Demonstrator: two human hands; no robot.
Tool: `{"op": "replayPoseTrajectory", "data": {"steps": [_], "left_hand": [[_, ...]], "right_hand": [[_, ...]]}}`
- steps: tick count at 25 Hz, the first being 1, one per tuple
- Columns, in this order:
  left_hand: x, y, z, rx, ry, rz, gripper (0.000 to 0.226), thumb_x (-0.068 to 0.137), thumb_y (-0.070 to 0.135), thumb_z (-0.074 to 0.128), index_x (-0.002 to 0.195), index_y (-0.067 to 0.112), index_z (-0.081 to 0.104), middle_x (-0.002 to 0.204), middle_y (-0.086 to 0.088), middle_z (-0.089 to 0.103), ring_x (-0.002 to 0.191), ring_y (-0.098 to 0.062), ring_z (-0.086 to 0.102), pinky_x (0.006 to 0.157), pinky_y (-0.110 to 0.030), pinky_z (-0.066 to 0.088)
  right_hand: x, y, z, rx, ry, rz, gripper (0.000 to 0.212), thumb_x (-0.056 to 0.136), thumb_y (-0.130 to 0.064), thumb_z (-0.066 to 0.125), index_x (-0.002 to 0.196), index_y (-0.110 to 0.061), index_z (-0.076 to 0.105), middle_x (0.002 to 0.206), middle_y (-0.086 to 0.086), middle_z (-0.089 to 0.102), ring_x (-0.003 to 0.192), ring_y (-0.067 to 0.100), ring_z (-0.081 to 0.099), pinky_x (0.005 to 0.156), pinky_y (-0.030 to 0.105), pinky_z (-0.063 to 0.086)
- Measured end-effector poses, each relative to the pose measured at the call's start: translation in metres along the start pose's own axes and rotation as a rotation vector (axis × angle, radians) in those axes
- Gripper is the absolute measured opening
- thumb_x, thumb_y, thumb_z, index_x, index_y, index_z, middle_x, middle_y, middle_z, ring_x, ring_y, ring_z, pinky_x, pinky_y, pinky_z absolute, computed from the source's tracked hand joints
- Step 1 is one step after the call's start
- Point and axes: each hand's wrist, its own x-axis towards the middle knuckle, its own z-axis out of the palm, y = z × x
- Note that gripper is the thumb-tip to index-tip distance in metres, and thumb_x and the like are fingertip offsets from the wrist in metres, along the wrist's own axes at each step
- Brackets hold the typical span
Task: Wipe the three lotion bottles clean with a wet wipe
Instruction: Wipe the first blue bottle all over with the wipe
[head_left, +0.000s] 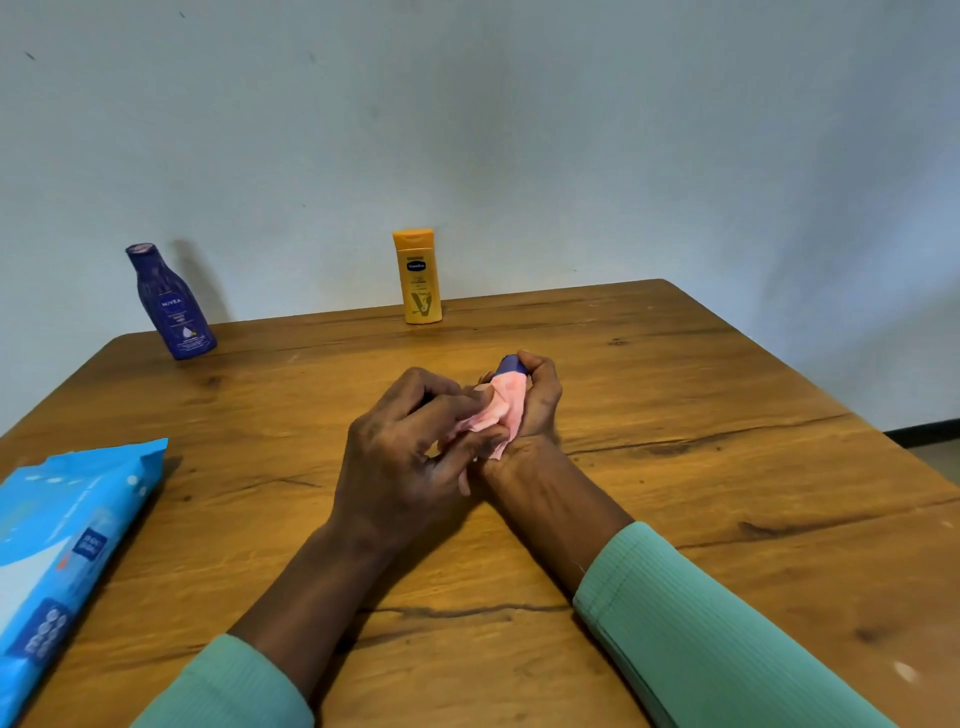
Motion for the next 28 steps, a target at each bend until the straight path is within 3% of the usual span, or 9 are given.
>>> {"op": "replayPoseTrajectory", "data": {"steps": [4, 7, 9, 13, 16, 20, 26, 28], "left_hand": [[-0.005, -0.008, -0.002, -0.004, -0.056, -0.063, 0.037, 0.089, 0.039, 0.075, 0.11, 0.009, 0.078, 0.1, -0.005, 0.069, 0.086, -0.01, 0.06, 0.069, -0.015, 0.048], [-0.004, -0.003, 0.003, 0.0, 0.017, -0.09, 0.039, 0.084, 0.038, 0.081, 0.108, 0.007, 0.079, 0.096, -0.007, 0.068, 0.085, -0.011, 0.059, 0.067, -0.018, 0.048], [0.0, 0.005, 0.007, 0.015, 0.073, -0.119, 0.04, 0.081, 0.035, 0.084, 0.107, 0.005, 0.079, 0.095, -0.009, 0.067, 0.085, -0.012, 0.059, 0.068, -0.013, 0.046], [0.003, 0.004, 0.001, 0.032, 0.024, -0.056, 0.039, 0.087, 0.037, 0.079, 0.111, 0.006, 0.078, 0.097, -0.009, 0.066, 0.087, -0.01, 0.055, 0.073, -0.006, 0.039], [0.001, -0.005, -0.005, 0.002, -0.084, -0.024, 0.038, 0.089, 0.037, 0.078, 0.114, 0.008, 0.077, 0.098, -0.004, 0.065, 0.086, -0.01, 0.057, 0.07, -0.015, 0.045], [-0.001, -0.01, -0.006, -0.013, -0.125, -0.042, 0.038, 0.085, 0.038, 0.081, 0.11, 0.01, 0.078, 0.097, -0.002, 0.068, 0.085, -0.009, 0.059, 0.069, -0.016, 0.048], [-0.007, 0.001, 0.001, -0.07, 0.065, -0.154, 0.042, 0.086, 0.046, 0.076, 0.104, 0.008, 0.081, 0.091, -0.003, 0.07, 0.076, -0.01, 0.062, 0.062, -0.02, 0.05], [-0.006, 0.005, 0.002, -0.119, 0.112, -0.219, 0.039, 0.085, 0.044, 0.078, 0.102, 0.01, 0.082, 0.09, -0.001, 0.07, 0.077, -0.009, 0.064, 0.062, -0.018, 0.05]], "right_hand": [[0.001, 0.006, -0.004, 0.077, 0.073, -0.09, 0.045, 0.086, -0.051, 0.067, 0.086, -0.007, 0.057, 0.057, 0.006, 0.055, 0.05, 0.019, 0.054, 0.048, 0.024, 0.049], [-0.007, 0.01, -0.002, 0.051, 0.048, -0.08, 0.05, 0.091, -0.05, 0.063, 0.068, -0.005, 0.061, 0.048, 0.005, 0.054, 0.041, 0.017, 0.055, 0.047, 0.022, 0.05], [-0.01, 0.013, 0.002, 0.021, 0.017, -0.053, 0.053, 0.092, -0.05, 0.06, 0.06, -0.008, 0.057, 0.047, 0.005, 0.051, 0.048, 0.018, 0.054, 0.055, 0.028, 0.047], [-0.007, 0.012, 0.002, -0.028, 0.027, -0.058, 0.049, 0.09, -0.052, 0.061, 0.068, -0.008, 0.055, 0.055, 0.005, 0.05, 0.057, 0.019, 0.051, 0.059, 0.03, 0.043], [-0.002, 0.008, -0.006, 0.012, 0.031, -0.063, 0.05, 0.088, -0.054, 0.063, 0.069, -0.008, 0.058, 0.055, 0.005, 0.053, 0.05, 0.018, 0.053, 0.052, 0.024, 0.047], [0.01, 0.008, -0.013, 0.021, 0.024, -0.072, 0.052, 0.081, -0.056, 0.068, 0.091, -0.005, 0.06, 0.063, 0.007, 0.059, 0.052, 0.018, 0.056, 0.052, 0.027, 0.048], [-0.007, 0.012, -0.006, -0.065, -0.118, 0.025, 0.043, 0.087, -0.049, 0.065, 0.074, -0.008, 0.06, 0.065, 0.006, 0.052, 0.054, 0.018, 0.053, 0.052, 0.026, 0.053], [-0.003, 0.014, -0.003, -0.063, -0.131, -0.001, 0.039, 0.089, -0.047, 0.06, 0.079, -0.009, 0.057, 0.066, 0.006, 0.053, 0.056, 0.018, 0.052, 0.053, 0.025, 0.052]]}}
